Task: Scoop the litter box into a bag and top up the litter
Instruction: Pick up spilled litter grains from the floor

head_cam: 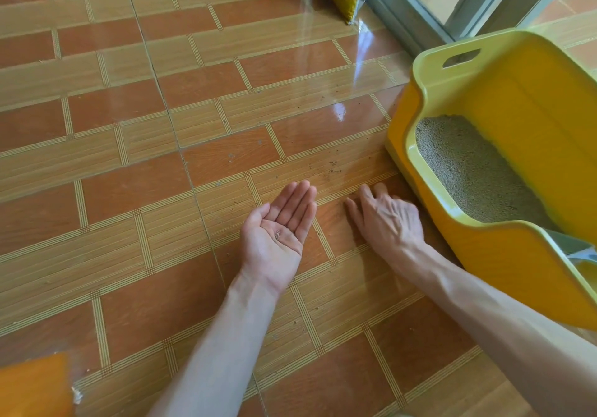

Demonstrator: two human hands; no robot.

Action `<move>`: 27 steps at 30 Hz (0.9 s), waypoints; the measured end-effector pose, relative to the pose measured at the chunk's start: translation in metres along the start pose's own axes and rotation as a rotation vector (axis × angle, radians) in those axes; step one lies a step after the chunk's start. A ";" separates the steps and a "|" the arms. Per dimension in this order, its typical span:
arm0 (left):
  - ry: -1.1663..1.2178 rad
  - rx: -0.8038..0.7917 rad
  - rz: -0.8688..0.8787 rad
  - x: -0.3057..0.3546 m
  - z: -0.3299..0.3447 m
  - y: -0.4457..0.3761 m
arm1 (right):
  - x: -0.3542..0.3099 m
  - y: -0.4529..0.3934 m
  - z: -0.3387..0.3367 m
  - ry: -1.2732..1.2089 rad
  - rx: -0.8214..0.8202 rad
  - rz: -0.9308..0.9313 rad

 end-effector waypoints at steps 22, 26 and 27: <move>-0.016 0.008 0.014 0.003 -0.001 0.003 | 0.019 -0.034 0.012 -0.359 -0.110 0.120; -0.016 0.009 0.013 0.003 -0.001 0.002 | 0.014 -0.031 0.010 -0.285 -0.081 0.042; -0.016 0.010 0.014 0.003 -0.001 0.002 | 0.012 -0.030 0.008 -0.250 -0.064 0.005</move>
Point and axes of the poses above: each hand's wrist, its own y-axis away from the middle knuckle, its own z-axis out of the palm, x = y × z, the point moved 3 cm from there along -y, towards the middle knuckle, and after that the axes turned 6 degrees about -z, right-handed, at the moved point
